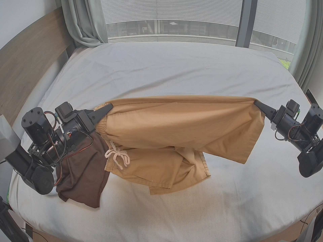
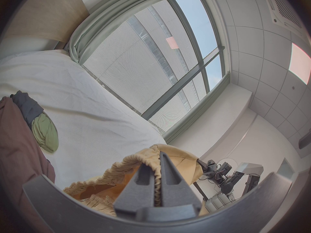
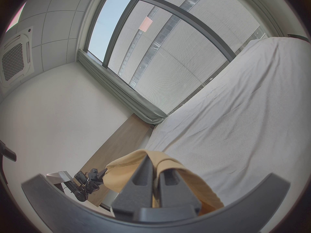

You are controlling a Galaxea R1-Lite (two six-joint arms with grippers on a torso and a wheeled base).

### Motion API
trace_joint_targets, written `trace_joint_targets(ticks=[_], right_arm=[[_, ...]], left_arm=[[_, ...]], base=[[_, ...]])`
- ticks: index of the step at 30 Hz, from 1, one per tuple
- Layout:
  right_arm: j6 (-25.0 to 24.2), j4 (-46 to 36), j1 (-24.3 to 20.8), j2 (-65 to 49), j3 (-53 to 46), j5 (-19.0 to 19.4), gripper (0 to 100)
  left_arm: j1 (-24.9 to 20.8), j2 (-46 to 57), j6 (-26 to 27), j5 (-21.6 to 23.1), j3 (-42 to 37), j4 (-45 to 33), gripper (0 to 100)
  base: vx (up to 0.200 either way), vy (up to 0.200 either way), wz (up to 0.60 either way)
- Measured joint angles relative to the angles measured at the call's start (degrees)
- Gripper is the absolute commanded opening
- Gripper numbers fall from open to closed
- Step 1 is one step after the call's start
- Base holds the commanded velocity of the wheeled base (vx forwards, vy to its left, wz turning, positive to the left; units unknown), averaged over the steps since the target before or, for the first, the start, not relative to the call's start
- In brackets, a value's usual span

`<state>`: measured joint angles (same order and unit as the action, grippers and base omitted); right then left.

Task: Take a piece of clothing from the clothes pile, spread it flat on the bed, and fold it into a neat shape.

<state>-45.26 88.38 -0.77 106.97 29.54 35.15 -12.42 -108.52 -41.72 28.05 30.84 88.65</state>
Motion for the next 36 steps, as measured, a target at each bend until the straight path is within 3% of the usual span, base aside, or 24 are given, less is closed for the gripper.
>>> trace_joint_targets(ticks=[22, 36], right_arm=[[0.2, -0.1, 0.4, -0.8, 0.9, 0.8, 0], [0.3, -0.7, -0.2, 6.1, 11.1, 1.0, 0]], left_arm=[[0.1, 0.8, 0.4, -1.7, 0.2, 0.0, 0], [0.1, -3.4, 0.1, -8.5, 6.7, -0.4, 0]], base=[[0.0, 0.0, 0.0], [0.0, 0.0, 0.0]])
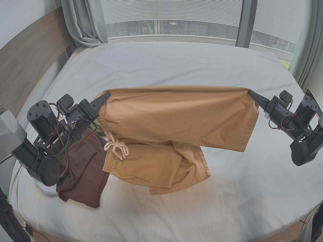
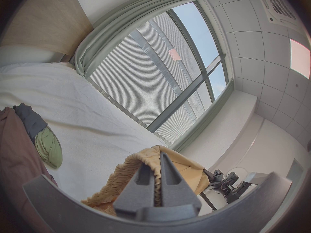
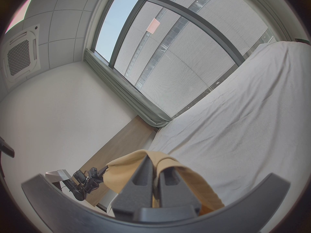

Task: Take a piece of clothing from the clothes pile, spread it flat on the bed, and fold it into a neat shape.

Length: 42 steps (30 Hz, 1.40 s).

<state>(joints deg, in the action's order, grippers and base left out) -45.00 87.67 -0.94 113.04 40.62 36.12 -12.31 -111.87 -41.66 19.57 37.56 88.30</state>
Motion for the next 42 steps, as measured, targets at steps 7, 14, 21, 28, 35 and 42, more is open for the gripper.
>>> trace_joint_targets(ticks=[7, 14, 21, 28, 35, 42], right_arm=[[0.6, -3.1, -0.5, 3.2, 3.9, -0.4, 0], [5.3, -5.9, -0.6, 5.8, 6.4, -1.1, 0], [8.3, -11.3, -0.6, 7.4, 10.0, -3.9, 0], [8.5, -13.2, -0.7, 9.7, 15.0, -4.2, 0], [8.5, -14.0, -1.2, 12.0, 19.2, -4.3, 0], [8.5, -16.5, -1.6, 14.6, 24.3, -4.3, 0]], left_arm=[[0.1, -2.6, 0.0, -1.1, 1.6, 0.0, 0], [0.0, -4.1, 0.0, -2.2, 2.4, 0.1, 0], [0.0, -5.3, 0.0, -2.4, 3.6, -0.2, 0], [0.1, -8.1, 0.1, -5.3, 7.5, -0.2, 0], [0.2, -11.5, 0.1, -7.2, 12.0, -0.1, 0], [0.2, -15.3, 0.1, -7.7, 16.6, -0.1, 0]], base=[[0.0, 0.0, 0.0], [0.0, 0.0, 0.0], [0.0, 0.0, 0.0], [0.0, 0.0, 0.0], [0.0, 0.0, 0.0], [0.0, 0.0, 0.0]])
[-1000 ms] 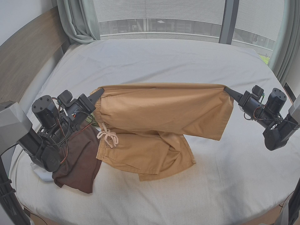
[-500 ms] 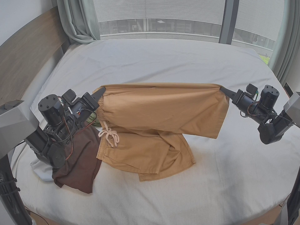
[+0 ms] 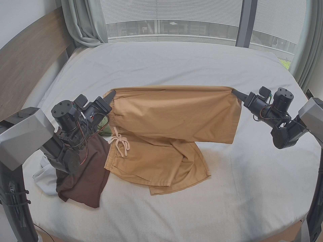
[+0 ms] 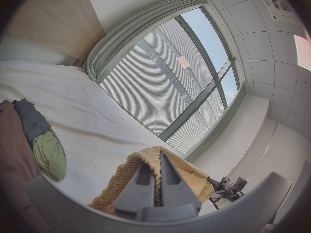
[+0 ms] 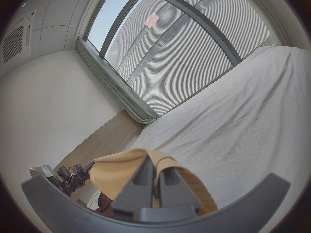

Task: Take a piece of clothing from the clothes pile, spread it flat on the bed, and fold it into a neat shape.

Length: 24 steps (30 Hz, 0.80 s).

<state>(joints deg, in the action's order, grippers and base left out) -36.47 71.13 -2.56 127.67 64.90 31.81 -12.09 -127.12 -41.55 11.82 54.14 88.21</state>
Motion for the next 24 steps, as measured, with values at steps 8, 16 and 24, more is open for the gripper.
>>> trace_joint_targets(ticks=[8, 16, 24], right_arm=[[0.0, -2.7, -0.1, 3.8, 7.3, 0.0, 0], [-0.1, -3.8, -0.2, 8.3, 13.2, -0.1, 0], [-0.1, -3.8, 0.2, 11.5, 17.3, 0.0, 0]], left_arm=[[0.2, -4.2, -0.1, 0.0, 5.7, -0.3, 0], [0.9, -7.1, -0.1, 0.1, 9.5, -1.4, 0], [1.8, -9.3, -0.2, 0.2, 13.3, -3.3, 0]], base=[[0.0, 0.0, 0.0], [0.0, 0.0, 0.0], [0.0, 0.0, 0.0]])
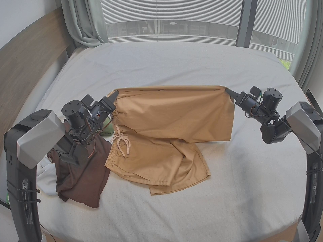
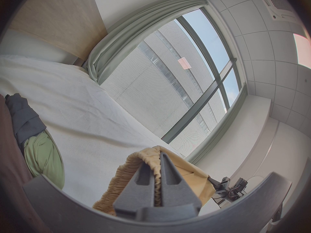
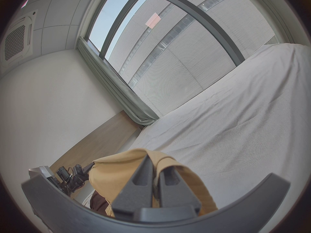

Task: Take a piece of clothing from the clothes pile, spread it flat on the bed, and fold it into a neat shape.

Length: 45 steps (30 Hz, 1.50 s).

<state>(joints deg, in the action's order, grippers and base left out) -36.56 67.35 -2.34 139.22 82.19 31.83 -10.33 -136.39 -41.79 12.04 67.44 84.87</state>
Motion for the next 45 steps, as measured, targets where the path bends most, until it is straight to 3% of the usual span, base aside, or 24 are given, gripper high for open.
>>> trace_joint_targets(ticks=[7, 8, 9, 10, 18, 24, 37, 45], right_arm=[[0.0, -0.3, 0.1, 1.5, 2.1, 0.0, 0], [0.0, -0.5, 0.2, 1.7, 2.5, 0.0, 100], [0.0, -0.7, 0.2, 1.9, 2.9, -0.1, 100], [0.0, -0.8, 0.3, 2.2, 3.3, -0.4, 100], [-0.1, -1.3, 0.4, 4.2, 7.6, -0.4, 100], [0.0, -1.2, 1.0, 4.2, 5.6, -0.5, 100], [3.0, 5.8, 0.2, -1.8, -16.1, -0.4, 100], [4.9, 12.8, -1.9, -4.0, -30.3, -0.4, 100]], left_arm=[[0.1, -1.3, 0.0, 0.0, 1.7, -0.7, 0], [0.1, -1.5, 0.0, 0.0, 2.0, -0.9, 0], [0.1, -1.6, 0.0, -0.1, 2.2, -1.0, 0], [0.1, -1.8, 0.0, -0.4, 2.6, -1.3, 100], [-0.2, -2.5, -0.2, -0.4, 5.7, -6.0, 100], [-0.1, -2.5, -0.3, -2.0, 7.8, -11.6, 100], [1.3, -1.7, 1.9, -6.7, 7.8, -20.9, 100], [2.7, 1.7, 6.7, -6.6, 1.2, -22.1, 100]], base=[[0.0, 0.0, 0.0], [0.0, 0.0, 0.0], [0.0, 0.0, 0.0], [0.0, 0.0, 0.0], [0.0, 0.0, 0.0], [0.0, 0.0, 0.0], [0.0, 0.0, 0.0], [0.0, 0.0, 0.0]])
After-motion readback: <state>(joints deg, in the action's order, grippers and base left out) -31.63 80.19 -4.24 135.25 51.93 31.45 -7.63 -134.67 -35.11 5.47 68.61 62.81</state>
